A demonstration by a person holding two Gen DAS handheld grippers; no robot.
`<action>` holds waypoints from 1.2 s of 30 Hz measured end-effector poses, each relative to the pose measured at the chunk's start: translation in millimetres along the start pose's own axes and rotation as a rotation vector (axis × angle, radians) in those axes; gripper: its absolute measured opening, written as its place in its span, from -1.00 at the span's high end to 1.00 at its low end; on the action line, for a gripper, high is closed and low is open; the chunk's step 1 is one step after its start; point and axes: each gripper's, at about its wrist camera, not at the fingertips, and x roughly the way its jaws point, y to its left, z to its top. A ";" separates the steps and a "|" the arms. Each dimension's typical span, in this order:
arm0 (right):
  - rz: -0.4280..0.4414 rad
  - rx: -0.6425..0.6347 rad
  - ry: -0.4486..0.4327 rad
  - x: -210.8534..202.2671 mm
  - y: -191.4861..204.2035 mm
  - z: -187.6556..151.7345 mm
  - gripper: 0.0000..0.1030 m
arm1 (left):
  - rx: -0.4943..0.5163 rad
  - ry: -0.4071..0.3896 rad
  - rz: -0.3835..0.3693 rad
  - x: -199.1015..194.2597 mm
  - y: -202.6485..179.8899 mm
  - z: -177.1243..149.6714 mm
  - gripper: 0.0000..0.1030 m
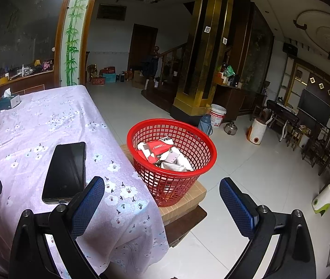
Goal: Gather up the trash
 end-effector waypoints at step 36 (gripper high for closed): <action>0.009 -0.004 0.006 1.2 -0.6 0.2 -0.95 | 0.004 0.007 -0.013 3.1 -2.0 -4.1 -0.95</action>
